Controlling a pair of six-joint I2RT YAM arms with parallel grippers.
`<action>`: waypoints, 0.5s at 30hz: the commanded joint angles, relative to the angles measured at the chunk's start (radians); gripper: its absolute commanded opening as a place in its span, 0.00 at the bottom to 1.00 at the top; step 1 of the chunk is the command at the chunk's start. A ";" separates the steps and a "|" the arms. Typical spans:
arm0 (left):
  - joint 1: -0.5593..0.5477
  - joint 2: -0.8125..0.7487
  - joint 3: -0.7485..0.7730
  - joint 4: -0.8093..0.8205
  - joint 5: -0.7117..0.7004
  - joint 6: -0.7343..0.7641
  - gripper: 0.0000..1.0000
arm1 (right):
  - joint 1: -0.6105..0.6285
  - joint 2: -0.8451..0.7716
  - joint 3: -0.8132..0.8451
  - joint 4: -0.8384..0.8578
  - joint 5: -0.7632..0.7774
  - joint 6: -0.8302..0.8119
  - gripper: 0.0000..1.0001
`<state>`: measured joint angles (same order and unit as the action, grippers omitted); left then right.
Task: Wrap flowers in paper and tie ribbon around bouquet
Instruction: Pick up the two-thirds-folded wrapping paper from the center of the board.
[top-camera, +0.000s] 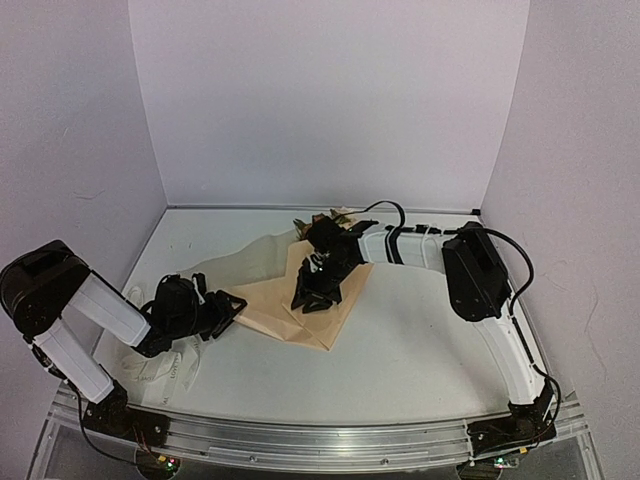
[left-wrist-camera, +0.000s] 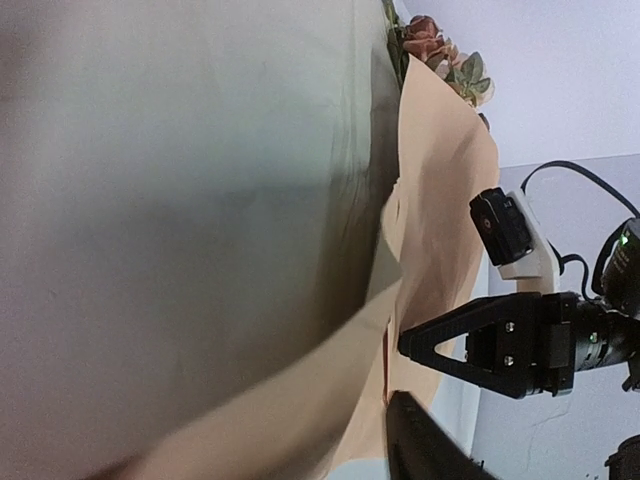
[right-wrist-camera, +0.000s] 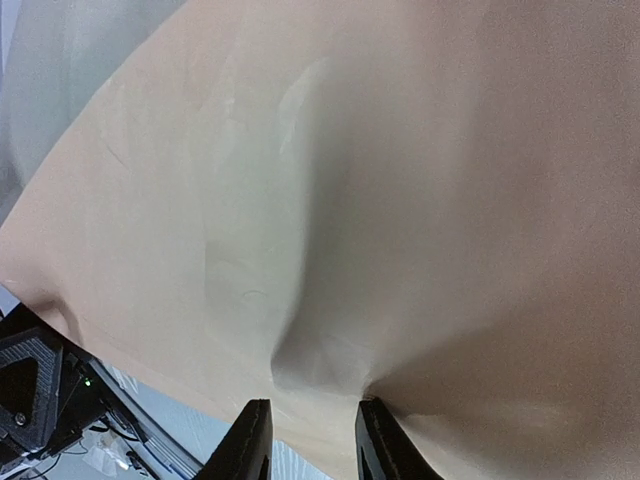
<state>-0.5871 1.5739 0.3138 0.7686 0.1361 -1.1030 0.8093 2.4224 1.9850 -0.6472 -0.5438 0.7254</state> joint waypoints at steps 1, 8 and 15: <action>-0.002 0.008 -0.004 0.020 -0.040 -0.014 0.31 | 0.007 0.020 0.029 -0.006 0.002 -0.010 0.31; -0.002 0.020 0.017 -0.013 -0.074 0.022 0.13 | 0.007 0.025 0.026 -0.021 -0.001 -0.023 0.31; -0.008 -0.001 0.026 -0.041 -0.082 0.101 0.33 | 0.011 0.016 0.018 -0.038 -0.001 -0.050 0.31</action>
<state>-0.5899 1.5894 0.3145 0.7383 0.0809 -1.0614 0.8104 2.4264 1.9858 -0.6490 -0.5446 0.7080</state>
